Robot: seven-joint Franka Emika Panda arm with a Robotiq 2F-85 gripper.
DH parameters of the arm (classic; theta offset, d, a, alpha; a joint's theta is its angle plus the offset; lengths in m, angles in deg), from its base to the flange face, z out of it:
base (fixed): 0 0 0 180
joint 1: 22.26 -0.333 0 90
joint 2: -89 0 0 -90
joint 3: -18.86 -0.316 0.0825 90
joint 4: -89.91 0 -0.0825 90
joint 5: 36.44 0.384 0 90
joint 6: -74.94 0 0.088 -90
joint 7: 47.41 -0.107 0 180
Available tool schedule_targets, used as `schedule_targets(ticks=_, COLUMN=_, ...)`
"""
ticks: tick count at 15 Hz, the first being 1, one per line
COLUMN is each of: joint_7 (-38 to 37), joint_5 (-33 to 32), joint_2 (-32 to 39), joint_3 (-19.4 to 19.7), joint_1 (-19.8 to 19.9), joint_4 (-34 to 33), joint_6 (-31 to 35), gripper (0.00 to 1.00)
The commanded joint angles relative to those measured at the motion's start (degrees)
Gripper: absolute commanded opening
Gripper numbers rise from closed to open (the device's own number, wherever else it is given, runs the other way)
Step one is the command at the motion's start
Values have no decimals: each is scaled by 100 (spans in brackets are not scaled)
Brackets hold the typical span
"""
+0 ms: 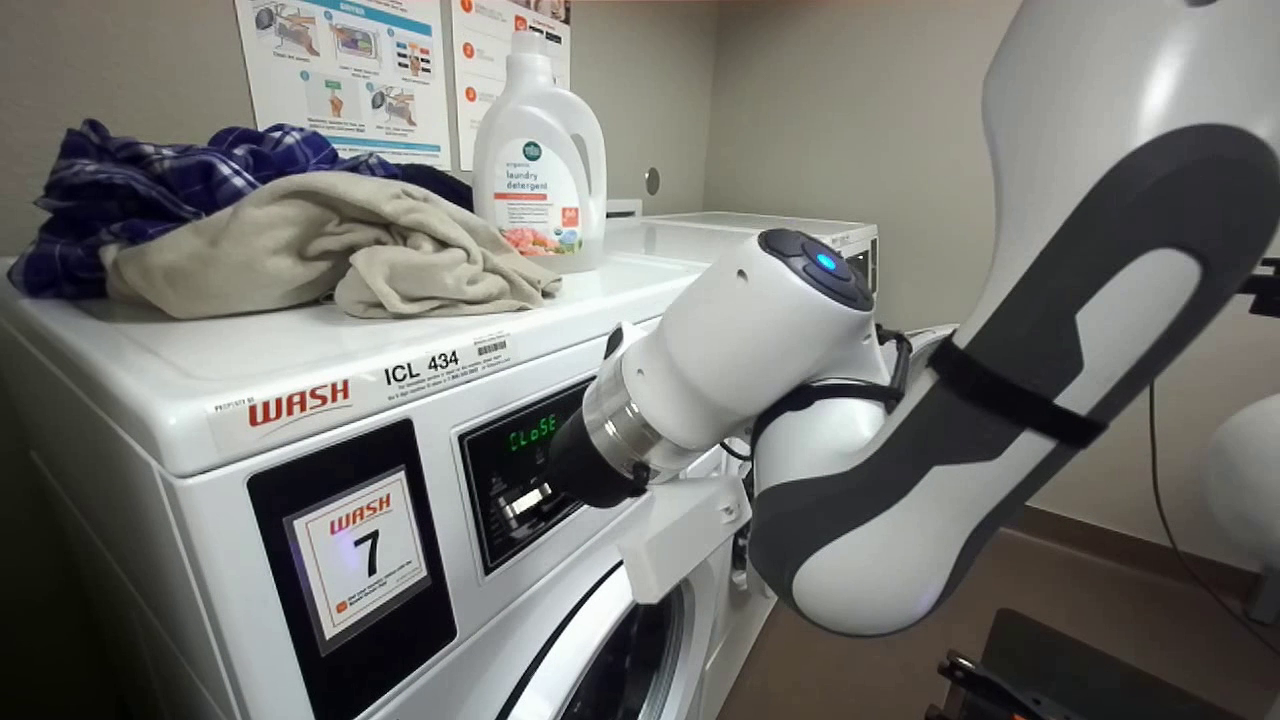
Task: Press a button on the washing machine
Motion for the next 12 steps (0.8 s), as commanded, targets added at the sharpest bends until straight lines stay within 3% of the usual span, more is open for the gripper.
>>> schedule_targets(ticks=1, joint_7=-447, joint_5=-83, joint_2=-595, joint_3=-1095, joint_1=1190, joint_4=-512, joint_6=205, gripper=0)
schedule_targets(ticks=6, joint_7=-569, joint_5=-104, joint_2=-377, joint_3=-1779, joint_1=1835, joint_4=-646, joint_6=154, gripper=0)
schedule_targets(ticks=12, joint_7=-454, joint_5=-33, joint_2=-143, joint_3=-2128, joint_1=2156, joint_4=-690, joint_6=-4, gripper=0)
